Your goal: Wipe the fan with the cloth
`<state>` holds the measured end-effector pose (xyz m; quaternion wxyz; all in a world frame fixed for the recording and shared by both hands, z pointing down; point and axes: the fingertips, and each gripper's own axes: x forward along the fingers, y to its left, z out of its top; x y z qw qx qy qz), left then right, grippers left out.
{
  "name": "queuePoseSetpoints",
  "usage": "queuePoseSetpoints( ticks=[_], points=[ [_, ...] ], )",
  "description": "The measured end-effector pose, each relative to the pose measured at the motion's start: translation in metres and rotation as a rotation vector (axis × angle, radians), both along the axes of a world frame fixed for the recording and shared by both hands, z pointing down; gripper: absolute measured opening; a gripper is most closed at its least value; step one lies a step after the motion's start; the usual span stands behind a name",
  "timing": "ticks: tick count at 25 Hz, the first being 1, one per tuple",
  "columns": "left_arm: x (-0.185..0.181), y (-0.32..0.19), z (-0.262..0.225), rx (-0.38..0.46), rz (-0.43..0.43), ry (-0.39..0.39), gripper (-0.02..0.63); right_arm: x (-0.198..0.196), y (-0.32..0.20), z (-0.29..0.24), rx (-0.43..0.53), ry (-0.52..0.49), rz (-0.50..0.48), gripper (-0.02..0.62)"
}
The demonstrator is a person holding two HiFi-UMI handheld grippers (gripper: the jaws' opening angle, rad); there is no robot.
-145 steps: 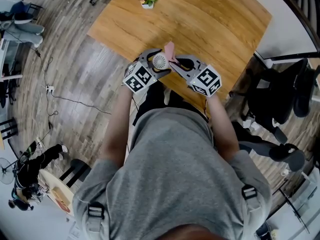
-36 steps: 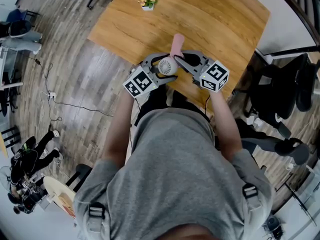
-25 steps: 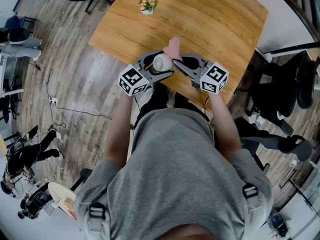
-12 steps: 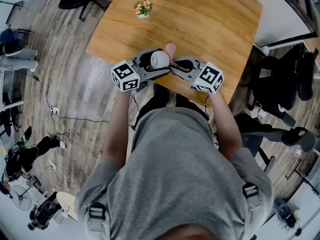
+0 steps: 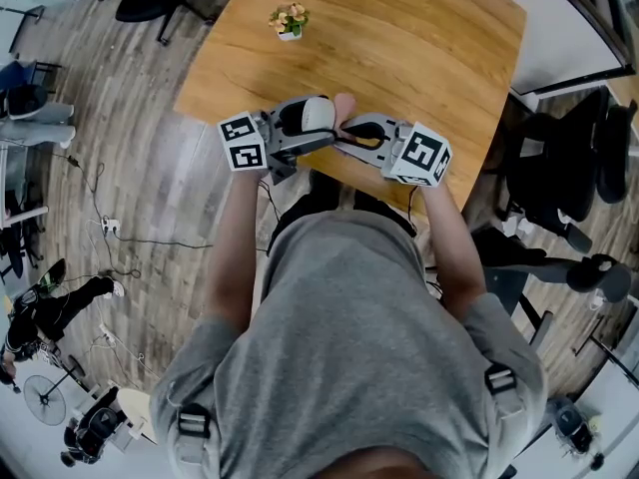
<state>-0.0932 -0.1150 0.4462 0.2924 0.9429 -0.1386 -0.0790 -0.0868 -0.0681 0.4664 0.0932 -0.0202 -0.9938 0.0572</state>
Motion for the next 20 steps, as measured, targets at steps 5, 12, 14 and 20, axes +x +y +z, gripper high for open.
queuePoseSetpoints(
  ticks=[5,12,14,20],
  points=[
    [-0.005,0.005,-0.002,-0.036,0.073,0.06,0.39,-0.007,-0.005,-0.012,0.004,-0.024,-0.018,0.038],
    [-0.009,0.009,-0.007,-0.048,0.134,0.093,0.39,-0.007,-0.036,-0.014,0.009,-0.049,0.103,0.038],
    [-0.012,0.007,-0.009,-0.05,0.138,0.122,0.39,-0.01,-0.04,-0.012,0.013,-0.04,0.111,0.038],
    [-0.024,-0.007,-0.015,-0.077,0.126,0.27,0.39,-0.026,-0.027,-0.004,0.028,0.029,0.074,0.038]
  ],
)
